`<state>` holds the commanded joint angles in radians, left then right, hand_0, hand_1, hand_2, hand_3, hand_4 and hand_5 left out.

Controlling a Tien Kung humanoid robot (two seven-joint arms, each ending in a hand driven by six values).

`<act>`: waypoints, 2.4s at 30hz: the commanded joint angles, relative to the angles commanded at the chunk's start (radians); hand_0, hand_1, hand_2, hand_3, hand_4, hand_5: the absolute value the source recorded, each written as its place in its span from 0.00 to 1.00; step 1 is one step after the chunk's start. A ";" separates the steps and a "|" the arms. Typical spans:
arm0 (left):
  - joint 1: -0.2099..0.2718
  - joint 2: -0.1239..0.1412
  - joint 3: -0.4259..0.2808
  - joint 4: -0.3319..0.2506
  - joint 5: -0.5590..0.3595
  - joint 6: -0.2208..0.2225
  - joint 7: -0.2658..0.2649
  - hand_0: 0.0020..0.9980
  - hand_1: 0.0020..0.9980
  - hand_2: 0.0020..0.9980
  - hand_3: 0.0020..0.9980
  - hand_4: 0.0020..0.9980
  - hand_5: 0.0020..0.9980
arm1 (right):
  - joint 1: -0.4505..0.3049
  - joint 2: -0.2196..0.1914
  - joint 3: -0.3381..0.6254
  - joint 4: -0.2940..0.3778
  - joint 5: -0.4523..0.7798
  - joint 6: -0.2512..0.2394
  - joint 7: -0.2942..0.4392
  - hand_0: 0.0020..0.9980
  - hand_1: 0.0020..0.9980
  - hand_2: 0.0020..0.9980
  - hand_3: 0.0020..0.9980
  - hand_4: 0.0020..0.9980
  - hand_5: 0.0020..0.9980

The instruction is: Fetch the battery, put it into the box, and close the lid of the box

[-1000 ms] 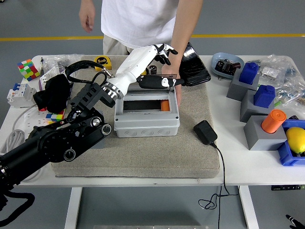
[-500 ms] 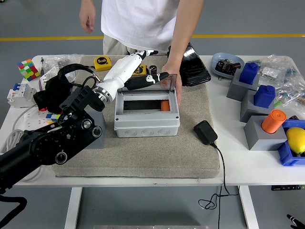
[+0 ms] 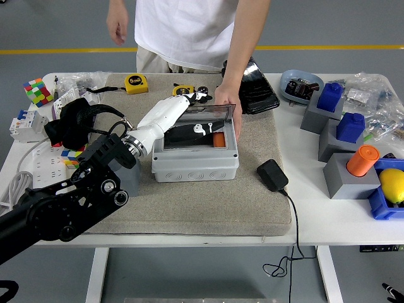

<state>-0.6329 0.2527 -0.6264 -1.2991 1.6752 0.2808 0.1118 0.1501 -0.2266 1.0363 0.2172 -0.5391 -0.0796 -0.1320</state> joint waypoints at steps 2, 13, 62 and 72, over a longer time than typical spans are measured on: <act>0.018 0.008 -0.007 -0.026 0.000 -0.007 0.009 0.84 0.86 0.83 0.83 1.00 1.00 | 0.001 0.000 -0.002 0.000 0.001 0.002 0.000 0.66 0.62 0.59 0.54 0.94 0.45; 0.082 0.054 0.004 -0.078 -0.031 -0.027 0.031 0.83 0.86 0.82 0.83 1.00 1.00 | -0.001 -0.004 -0.011 -0.001 0.002 0.004 -0.001 0.66 0.62 0.59 0.54 0.94 0.45; 0.354 0.012 -0.635 -0.142 -0.245 0.075 -0.200 0.76 0.78 0.75 0.74 1.00 1.00 | 0.018 -0.006 0.022 -0.007 -0.009 0.009 -0.009 0.66 0.62 0.59 0.54 0.94 0.45; 0.386 0.031 -0.667 -0.132 -0.280 0.065 -0.235 0.75 0.77 0.74 0.73 1.00 1.00 | 0.008 0.006 0.051 -0.008 -0.022 0.003 -0.014 0.66 0.62 0.59 0.54 0.94 0.45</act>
<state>-0.2469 0.2841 -1.2939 -1.4308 1.3953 0.3455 -0.1236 0.1581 -0.2210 1.0876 0.2089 -0.5607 -0.0770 -0.1465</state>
